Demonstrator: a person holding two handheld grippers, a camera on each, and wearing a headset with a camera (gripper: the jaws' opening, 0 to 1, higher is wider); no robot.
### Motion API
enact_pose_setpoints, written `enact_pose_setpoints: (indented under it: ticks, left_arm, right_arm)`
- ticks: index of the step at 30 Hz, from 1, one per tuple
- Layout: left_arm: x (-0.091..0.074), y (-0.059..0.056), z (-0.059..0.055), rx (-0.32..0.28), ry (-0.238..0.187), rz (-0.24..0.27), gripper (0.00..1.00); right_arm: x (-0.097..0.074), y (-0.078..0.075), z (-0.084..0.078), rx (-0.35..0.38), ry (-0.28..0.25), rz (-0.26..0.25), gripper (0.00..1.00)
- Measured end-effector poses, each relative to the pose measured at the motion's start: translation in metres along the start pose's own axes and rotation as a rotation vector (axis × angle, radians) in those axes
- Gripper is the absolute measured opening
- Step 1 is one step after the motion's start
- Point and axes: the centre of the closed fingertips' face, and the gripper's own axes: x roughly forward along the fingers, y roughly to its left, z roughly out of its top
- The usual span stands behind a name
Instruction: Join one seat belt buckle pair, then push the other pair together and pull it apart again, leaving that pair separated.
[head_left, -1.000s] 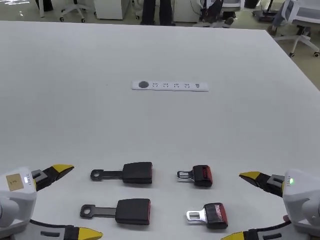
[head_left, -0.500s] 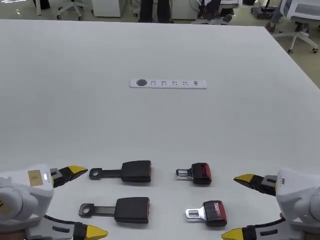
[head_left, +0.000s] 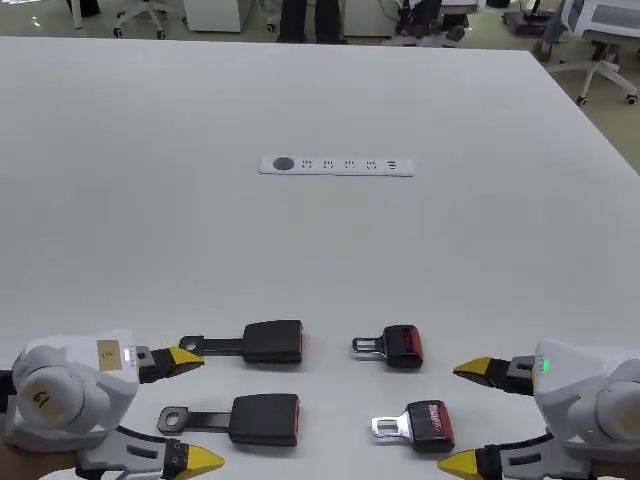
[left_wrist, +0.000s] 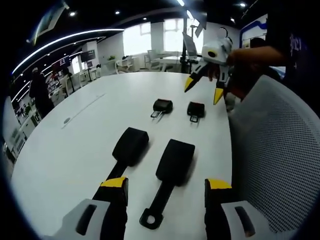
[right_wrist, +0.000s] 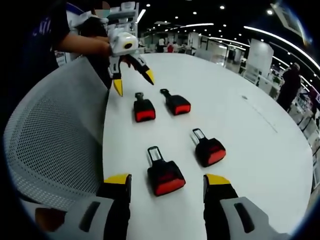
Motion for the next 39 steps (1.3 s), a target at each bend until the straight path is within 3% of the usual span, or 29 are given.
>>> enact_pose_setpoints:
  ticks: [8,17,23,30,39]
  left_arm:
    - [0.012,-0.002,-0.003,0.052,0.049,-0.042,0.54]
    - [0.028,-0.001,-0.003,0.079,0.084,-0.075,0.53]
    - [0.037,-0.005,-0.009,0.103,0.130,-0.103,0.49]
    - [0.043,-0.010,-0.010,0.102,0.142,-0.127,0.47]
    - [0.047,-0.008,-0.016,0.123,0.160,-0.125,0.40]
  right_arm:
    - [0.008,0.000,-0.007,-0.020,0.027,0.016,0.49]
    - [0.019,-0.003,-0.016,-0.051,0.073,0.030,0.38]
    - [0.025,0.000,-0.019,-0.074,0.096,0.061,0.39]
    - [0.028,0.001,-0.022,-0.093,0.123,0.073,0.33]
    - [0.028,-0.001,-0.027,-0.108,0.132,0.070,0.33]
